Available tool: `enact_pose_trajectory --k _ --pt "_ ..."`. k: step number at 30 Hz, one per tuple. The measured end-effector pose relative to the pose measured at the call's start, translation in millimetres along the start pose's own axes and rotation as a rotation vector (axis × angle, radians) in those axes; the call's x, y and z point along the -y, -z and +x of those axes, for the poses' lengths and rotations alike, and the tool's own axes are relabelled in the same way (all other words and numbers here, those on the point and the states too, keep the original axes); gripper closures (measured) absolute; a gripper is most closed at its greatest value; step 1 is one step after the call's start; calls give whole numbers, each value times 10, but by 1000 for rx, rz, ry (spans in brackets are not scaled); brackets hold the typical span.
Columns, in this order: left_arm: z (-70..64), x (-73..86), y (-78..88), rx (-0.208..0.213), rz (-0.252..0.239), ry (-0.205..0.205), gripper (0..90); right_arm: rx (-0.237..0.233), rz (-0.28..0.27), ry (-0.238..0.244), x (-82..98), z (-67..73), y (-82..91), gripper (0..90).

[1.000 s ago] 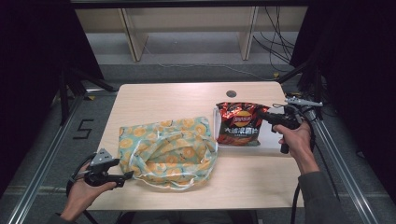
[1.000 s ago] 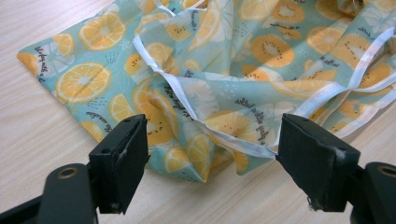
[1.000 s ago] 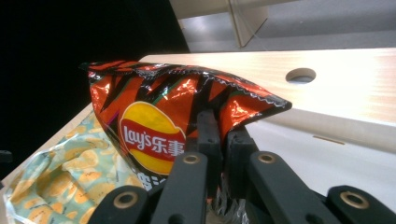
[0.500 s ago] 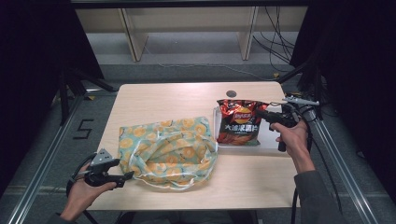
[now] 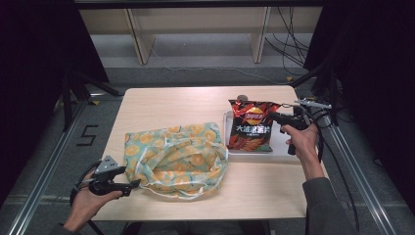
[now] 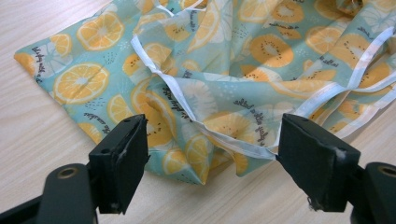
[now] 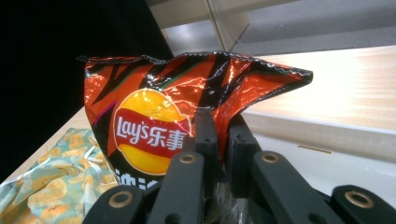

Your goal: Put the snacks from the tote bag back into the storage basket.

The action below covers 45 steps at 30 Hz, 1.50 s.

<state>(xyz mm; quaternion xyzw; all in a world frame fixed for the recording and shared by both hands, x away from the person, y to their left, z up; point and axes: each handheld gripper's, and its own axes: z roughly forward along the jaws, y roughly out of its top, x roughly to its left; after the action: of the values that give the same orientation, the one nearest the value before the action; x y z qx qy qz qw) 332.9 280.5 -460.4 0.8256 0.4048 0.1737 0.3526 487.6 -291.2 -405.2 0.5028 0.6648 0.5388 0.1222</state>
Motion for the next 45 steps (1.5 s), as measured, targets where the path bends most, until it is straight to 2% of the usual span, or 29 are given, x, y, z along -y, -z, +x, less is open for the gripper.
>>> enact_pose_trajectory --k 2,3,4,5,6,7,9,10,12,13,14,15,16,17,18,19,22,23,25,29,31,32,35,36,40,41,42,43,45 --pt "1 1 0 1 1 -1 240 9 17 -16 -20 17 -8 853" --pt "6 -2 3 3 3 -3 240 10 17 -13 -29 21 -16 852" --pt "6 -4 2 2 4 3 240 10 20 9 -43 8 -32 851" --pt "13 -11 11 7 23 -3 240 12 41 -45 -46 51 -28 850" --pt "-4 -3 -4 -1 -4 12 240 18 22 15 -47 10 -58 847" --pt "5 1 4 5 2 -3 240 10 31 1 -58 16 -63 846" --pt "16 -3 12 8 15 -8 240 17 32 -1 -60 19 -86 840" --pt "16 -3 9 7 15 -6 240 30 30 20 -52 4 -102 835" --pt "9 3 6 9 14 6 240 29 41 -11 -53 28 -106 826" --pt "16 3 8 6 13 -7 240 41 40 20 -57 -1 -118 825" --pt "12 1 6 9 15 3 240 52 35 19 -52 -4 -124 825" --pt "22 -7 11 9 20 -10 240 44 35 -3 -49 -2 -140 825" --pt "22 -7 11 9 20 -10 240 44 35 -3 -49 -2 -140 825" --pt "15 -4 11 8 16 -6 240 43 46 -35 -49 19 -139 825" --pt "16 -2 11 9 14 -8 240 49 46 -43 -52 13 -148 824" --pt "18 -10 12 8 25 -8 240 59 24 -12 -45 -28 -177 823" --pt "15 -9 10 7 24 -2 240 54 28 -11 -47 -47 -198 818" --pt "13 -4 8 9 22 5 240 64 31 -43 -40 -32 -212 815" --pt "23 -4 12 5 16 -9 240 75 32 -42 -39 -37 -222 813" --pt "9 5 1 7 -8 12 240 87 41 -61 -38 -56 -245 800" --pt "6 -2 14 -3 0 12 240 94 36 -46 -33 -77 -262 798" --pt "22 -5 25 -2 17 -6 240 103 43 -69 -26 -62 -272 791" --pt "12 6 9 8 3 6 240 130 47 -24 -18 -74 -308 765" --pt "19 4 14 7 13 -7 240 126 53 -29 -18 -81 -312 760" --pt "-2 6 5 8 7 0 240 142 61 -22 0 -101 -355 753" --pt "1 -2 11 14 21 -5 240 144 59 -48 3 -84 -364 753" --pt "-3 5 -3 17 0 1 240 136 71 -55 5 -83 -354 750" --pt "-4 7 -5 22 -1 8 240 141 59 -11 7 -123 -378 742" --pt "-4 14 -7 20 -3 9 240 141 67 -16 3 -112 -375 730"
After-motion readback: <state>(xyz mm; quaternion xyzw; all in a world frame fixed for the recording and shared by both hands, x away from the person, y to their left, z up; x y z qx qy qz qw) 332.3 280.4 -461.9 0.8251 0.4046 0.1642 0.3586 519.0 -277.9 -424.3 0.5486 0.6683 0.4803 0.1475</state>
